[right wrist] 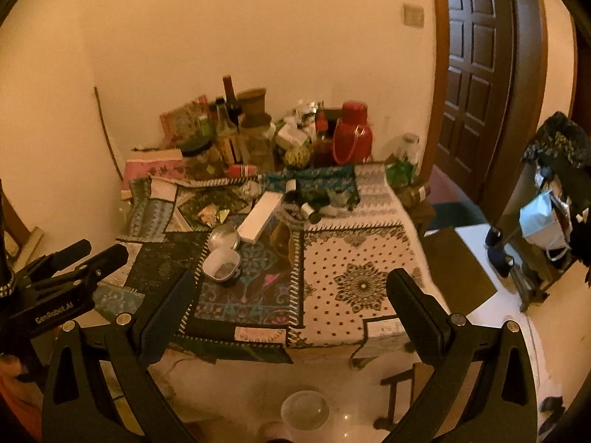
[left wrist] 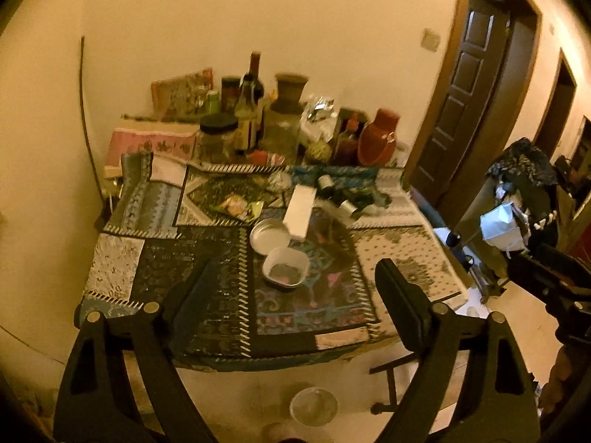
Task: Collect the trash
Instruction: 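Move both tools toward the white plastic tub and clear plastic piece, then grasp the white plastic tub with the left tool while the right tool grasps the clear plastic piece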
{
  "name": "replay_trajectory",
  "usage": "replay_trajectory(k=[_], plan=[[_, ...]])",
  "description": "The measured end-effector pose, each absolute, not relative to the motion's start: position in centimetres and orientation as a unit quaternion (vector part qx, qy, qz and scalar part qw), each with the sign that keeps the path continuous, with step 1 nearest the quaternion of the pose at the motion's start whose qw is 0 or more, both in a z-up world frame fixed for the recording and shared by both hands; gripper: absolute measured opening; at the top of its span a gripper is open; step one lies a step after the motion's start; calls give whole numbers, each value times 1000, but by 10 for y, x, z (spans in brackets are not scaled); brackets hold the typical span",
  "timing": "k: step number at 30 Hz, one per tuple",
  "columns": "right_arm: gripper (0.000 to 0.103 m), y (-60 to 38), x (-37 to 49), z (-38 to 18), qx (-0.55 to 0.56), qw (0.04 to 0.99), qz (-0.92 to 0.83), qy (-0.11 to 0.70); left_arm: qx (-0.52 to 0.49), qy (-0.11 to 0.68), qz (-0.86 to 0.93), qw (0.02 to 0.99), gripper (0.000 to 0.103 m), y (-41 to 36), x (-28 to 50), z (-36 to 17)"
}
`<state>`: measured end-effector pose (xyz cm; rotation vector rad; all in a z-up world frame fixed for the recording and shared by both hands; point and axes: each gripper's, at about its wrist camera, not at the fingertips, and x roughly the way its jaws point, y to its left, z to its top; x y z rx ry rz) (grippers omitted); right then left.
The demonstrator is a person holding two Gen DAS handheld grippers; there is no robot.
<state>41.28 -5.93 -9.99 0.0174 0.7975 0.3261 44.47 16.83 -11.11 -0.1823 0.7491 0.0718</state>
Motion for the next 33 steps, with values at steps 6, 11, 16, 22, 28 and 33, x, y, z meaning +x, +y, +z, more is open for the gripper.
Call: replay_trajectory(k=[6, 11, 16, 22, 28, 33], plan=[[103, -38, 453, -130, -6, 890, 165, 425, -100, 409, 45, 906, 87, 186, 479, -148], [102, -23, 490, -158, -16, 873, 186, 451, -104, 439, 60, 891, 87, 189, 503, -177], [102, -13, 535, -191, -28, 849, 218, 480, -123, 467, 94, 871, 87, 192, 530, -209], [93, 4, 581, -236, -42, 810, 259, 525, -159, 499, 132, 842, 78, 200, 569, -250], [72, 31, 614, -278, -65, 781, 279, 555, -201, 520, 155, 815, 54, 209, 597, -290], [60, 43, 628, -293, -65, 783, 271, 556, -226, 536, 154, 799, 39, 210, 608, -314]])
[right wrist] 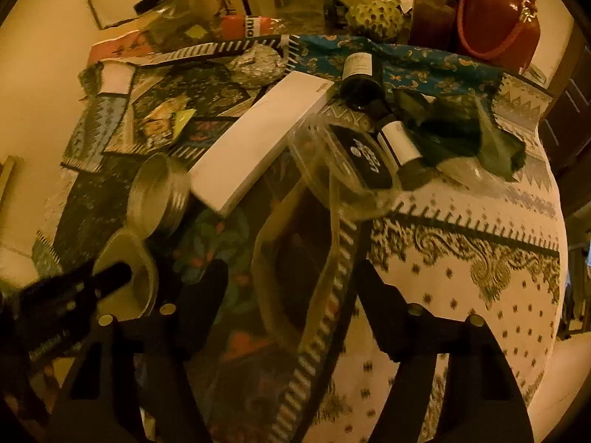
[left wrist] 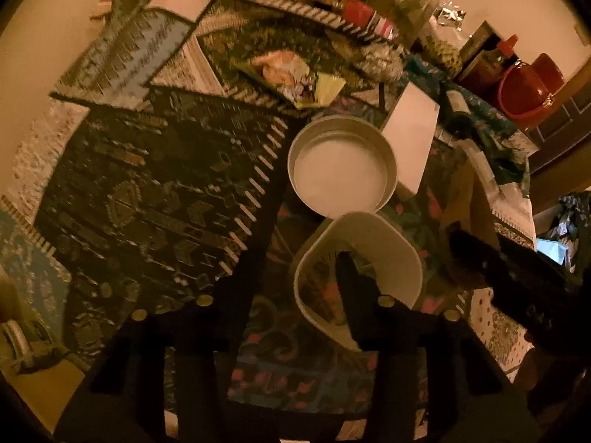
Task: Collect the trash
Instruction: 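Grasp the white plastic tub with the left tool while the right tool grasps the clear plastic piece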
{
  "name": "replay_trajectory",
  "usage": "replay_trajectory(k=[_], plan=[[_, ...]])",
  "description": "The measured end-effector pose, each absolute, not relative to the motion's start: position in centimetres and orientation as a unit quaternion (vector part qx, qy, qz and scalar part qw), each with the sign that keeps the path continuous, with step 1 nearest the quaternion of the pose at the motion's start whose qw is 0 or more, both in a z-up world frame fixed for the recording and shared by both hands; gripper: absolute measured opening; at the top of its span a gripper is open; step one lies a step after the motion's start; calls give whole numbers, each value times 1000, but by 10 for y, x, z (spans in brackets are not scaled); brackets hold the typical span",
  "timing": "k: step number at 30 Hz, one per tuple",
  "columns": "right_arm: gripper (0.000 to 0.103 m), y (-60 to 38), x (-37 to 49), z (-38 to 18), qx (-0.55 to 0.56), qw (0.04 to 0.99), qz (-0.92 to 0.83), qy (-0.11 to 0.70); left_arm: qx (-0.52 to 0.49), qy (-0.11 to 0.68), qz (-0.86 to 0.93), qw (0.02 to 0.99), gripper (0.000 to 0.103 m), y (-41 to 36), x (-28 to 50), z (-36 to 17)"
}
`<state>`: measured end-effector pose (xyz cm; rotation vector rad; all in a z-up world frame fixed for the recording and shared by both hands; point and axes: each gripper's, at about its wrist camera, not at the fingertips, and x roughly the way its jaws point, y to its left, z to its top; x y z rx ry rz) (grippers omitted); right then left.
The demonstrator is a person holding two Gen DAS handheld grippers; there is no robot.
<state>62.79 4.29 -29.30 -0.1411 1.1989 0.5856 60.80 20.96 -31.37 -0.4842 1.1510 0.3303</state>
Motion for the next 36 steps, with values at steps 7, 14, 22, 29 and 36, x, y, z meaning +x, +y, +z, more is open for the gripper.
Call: replay_trajectory(k=[7, 14, 22, 29, 36], plan=[[25, 49, 635, -296, -63, 782, 267, 559, -231, 535, 141, 801, 12, 205, 609, -317], [15, 47, 618, -273, -31, 786, 279, 551, -210, 527, 109, 816, 8, 204, 599, -300], [14, 43, 584, -232, 13, 811, 264, 522, -181, 492, 76, 848, 7, 215, 564, -256], [14, 37, 548, -195, 24, 846, 240, 476, -151, 451, 48, 878, 7, 224, 533, -214], [14, 15, 509, -154, 43, 871, 226, 434, -129, 417, 28, 899, 7, 218, 502, -177]])
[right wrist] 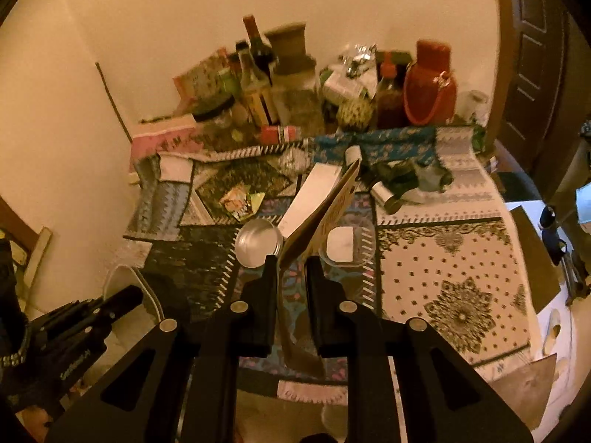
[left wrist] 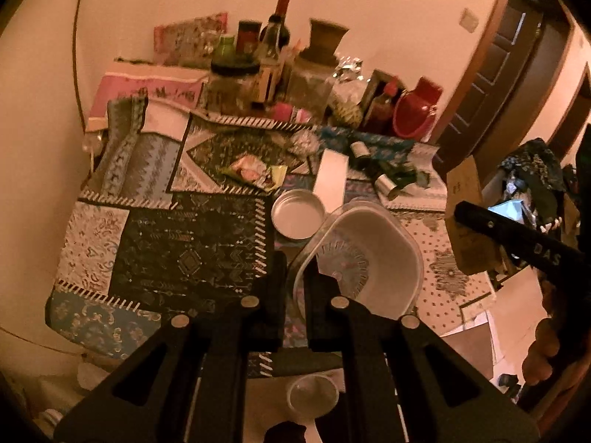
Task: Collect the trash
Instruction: 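Grasp the white plastic tub with the left tool while the right tool grasps the clear plastic piece, then carry both held items down over the white wastebasket on the floor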
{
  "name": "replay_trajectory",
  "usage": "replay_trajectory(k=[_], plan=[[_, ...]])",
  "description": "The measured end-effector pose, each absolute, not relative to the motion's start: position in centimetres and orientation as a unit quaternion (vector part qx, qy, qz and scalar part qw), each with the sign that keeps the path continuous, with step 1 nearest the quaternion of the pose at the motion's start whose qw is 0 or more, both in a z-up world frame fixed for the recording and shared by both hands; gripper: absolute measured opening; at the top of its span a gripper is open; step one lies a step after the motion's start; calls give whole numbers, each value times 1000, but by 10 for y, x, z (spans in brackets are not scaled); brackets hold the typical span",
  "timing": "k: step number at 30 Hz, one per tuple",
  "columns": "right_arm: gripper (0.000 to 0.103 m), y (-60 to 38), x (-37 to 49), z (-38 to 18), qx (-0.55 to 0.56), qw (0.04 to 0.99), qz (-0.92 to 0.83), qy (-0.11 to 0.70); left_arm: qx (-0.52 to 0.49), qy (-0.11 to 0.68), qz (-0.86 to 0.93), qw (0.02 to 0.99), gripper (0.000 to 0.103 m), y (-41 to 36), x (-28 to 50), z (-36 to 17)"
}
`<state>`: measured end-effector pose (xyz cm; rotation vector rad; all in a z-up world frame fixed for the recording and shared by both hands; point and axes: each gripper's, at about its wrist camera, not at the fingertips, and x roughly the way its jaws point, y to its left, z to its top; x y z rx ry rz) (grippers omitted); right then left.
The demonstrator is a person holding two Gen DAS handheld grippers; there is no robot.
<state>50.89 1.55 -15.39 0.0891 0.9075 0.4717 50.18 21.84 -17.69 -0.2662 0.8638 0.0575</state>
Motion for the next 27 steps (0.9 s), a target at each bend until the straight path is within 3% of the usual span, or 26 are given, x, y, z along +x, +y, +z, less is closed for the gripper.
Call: replay_trajectory(k=[14, 27], plan=[[14, -55, 418, -100, 33, 901, 236, 361, -98, 361, 3, 927, 7, 147, 429, -119], [14, -153, 316, -110, 22, 890, 270, 367, -117, 361, 28, 925, 7, 35, 317, -113]])
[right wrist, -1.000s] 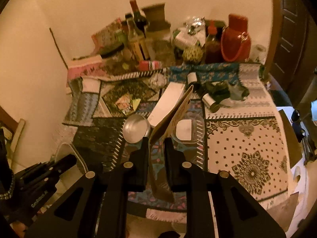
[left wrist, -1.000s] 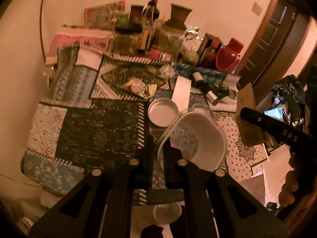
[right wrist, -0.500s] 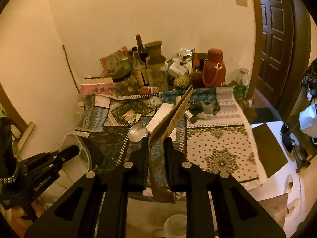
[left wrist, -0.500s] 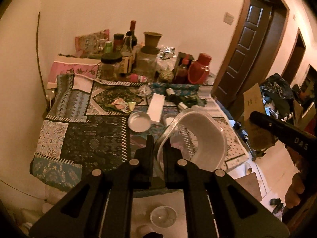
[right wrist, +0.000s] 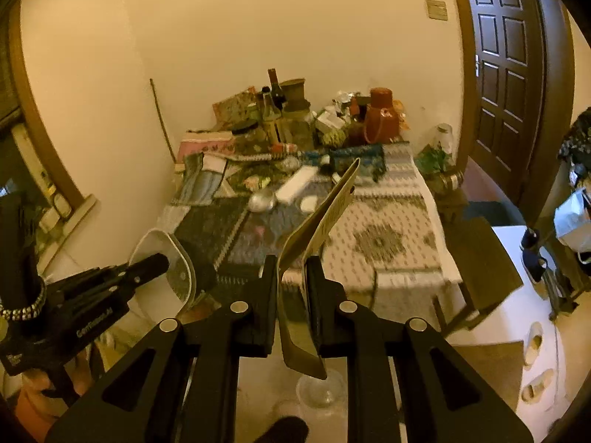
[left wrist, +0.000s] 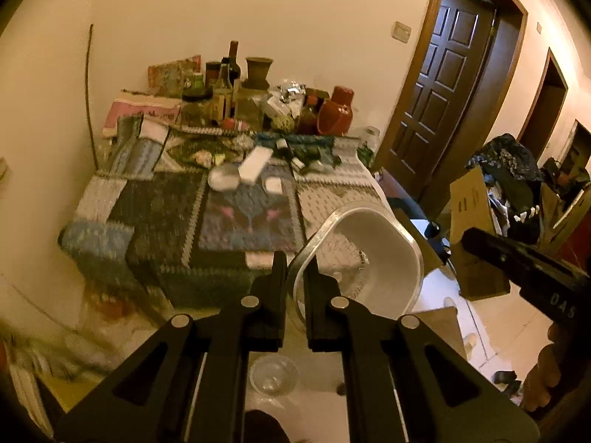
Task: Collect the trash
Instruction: 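Carry both held items down over the white wastebasket on the floor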
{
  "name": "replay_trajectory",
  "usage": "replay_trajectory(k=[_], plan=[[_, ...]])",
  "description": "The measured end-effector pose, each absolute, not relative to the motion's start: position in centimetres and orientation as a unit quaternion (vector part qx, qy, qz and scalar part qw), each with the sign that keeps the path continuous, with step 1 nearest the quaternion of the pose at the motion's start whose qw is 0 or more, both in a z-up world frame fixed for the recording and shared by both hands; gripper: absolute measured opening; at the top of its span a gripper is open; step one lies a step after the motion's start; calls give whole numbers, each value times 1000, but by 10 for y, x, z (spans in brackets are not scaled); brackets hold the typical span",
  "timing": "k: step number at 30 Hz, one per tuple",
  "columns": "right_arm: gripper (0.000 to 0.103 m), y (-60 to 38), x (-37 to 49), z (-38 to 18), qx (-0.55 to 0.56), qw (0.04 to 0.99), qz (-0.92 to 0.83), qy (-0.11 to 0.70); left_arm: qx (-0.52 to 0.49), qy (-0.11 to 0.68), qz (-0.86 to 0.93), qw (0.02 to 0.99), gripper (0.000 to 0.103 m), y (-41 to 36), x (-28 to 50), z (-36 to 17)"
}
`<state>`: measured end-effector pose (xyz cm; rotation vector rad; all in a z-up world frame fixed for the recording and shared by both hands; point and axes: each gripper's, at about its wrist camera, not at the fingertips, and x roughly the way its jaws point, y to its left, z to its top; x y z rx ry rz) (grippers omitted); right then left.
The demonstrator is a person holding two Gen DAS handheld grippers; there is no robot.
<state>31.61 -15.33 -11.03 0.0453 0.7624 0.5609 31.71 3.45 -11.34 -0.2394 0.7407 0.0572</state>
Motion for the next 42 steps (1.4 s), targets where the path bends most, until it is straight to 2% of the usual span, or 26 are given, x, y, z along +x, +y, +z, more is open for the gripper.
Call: replay_trajectory(k=[11, 17, 26, 42], plan=[[14, -190, 272, -145, 14, 870, 275, 409, -120, 395, 35, 910, 7, -12, 253, -137], [14, -176, 274, -191, 15, 849, 275, 452, -128, 441, 43, 887, 7, -1, 252, -186], [14, -139, 297, -296, 10, 814, 257, 520, -135, 511, 40, 848, 7, 35, 281, -302], [15, -97, 326, -553, 12, 743, 240, 625, -173, 579, 63, 794, 7, 91, 307, -558]])
